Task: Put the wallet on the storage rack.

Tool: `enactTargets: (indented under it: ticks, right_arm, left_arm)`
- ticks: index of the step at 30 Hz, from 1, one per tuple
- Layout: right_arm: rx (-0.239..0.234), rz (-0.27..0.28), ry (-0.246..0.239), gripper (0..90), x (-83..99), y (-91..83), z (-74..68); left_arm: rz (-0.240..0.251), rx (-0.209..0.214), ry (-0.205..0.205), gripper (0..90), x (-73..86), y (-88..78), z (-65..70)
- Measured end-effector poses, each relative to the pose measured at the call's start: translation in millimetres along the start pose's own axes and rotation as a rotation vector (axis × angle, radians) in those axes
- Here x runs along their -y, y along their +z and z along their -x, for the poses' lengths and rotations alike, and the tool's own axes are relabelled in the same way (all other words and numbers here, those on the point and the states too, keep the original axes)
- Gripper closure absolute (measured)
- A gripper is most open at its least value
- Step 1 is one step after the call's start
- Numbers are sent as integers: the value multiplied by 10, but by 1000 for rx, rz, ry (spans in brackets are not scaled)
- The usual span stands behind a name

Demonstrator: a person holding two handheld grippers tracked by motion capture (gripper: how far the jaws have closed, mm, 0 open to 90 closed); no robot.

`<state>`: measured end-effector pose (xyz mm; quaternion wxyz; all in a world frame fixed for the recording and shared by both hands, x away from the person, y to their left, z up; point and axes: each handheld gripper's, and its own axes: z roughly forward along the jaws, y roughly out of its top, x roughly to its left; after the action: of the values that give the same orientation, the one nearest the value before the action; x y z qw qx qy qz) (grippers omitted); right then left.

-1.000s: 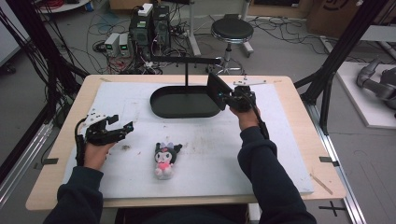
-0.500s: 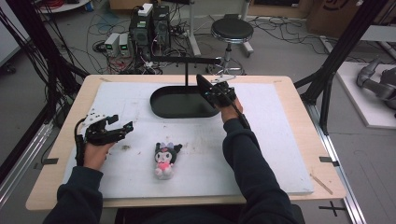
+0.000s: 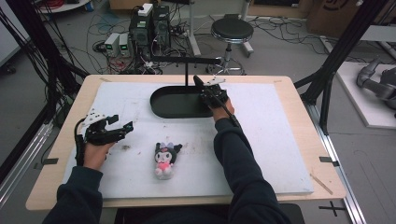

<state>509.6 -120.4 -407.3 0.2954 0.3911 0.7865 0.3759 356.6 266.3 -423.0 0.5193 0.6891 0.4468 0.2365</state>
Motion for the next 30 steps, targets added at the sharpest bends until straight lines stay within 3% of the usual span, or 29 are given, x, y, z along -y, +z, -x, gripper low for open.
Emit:
enactTargets:
  ticks: [2, 4, 7, 10, 16, 17, 18, 20, 22, 23, 26, 28, 30]
  right_arm:
    - [-9, 10, 1, 676, 2, 10, -10]
    - [-34, 41, -1, 551, -9, 30, -80]
    - [-47, 55, -22, 550, -34, 28, -131]
    - [-93, 95, 3, 531, -59, -11, -139]
    - [-113, 100, -11, 633, -77, -36, -173]
    - [-63, 76, -29, 719, -69, -6, -208]
    - [-37, 56, -31, 718, -61, 17, -215]
    - [-35, 45, -21, 708, -52, 32, -215]
    - [-70, 64, 25, 592, -37, 47, -197]
    - [-98, 99, 64, 526, -61, -6, -165]
    - [-105, 129, 75, 469, -108, -111, -116]
    - [-130, 158, 116, 407, -131, -351, 21]
    - [-144, 152, 119, 374, -126, -421, 66]
  left_arm:
    - [1, 0, -2, 255, -1, 0, 3]
    - [4, 1, -5, 254, -2, -2, 7]
    - [3, 0, -5, 254, -2, -6, 7]
    - [5, -1, -3, 255, -4, -9, 3]
    - [8, 3, -8, 254, -3, -6, 4]
    - [7, 2, -7, 254, -5, -7, 6]
    - [8, 2, -7, 254, -5, -8, 8]
    - [8, 3, -6, 254, -6, -11, 5]
    - [7, 2, -8, 255, -5, -11, 2]
    - [8, 3, -9, 255, -3, -9, 1]
    - [7, 5, -11, 255, -2, -6, 2]
    - [10, 10, -11, 255, -6, -12, 6]
    - [18, 11, -15, 254, -11, -20, 9]
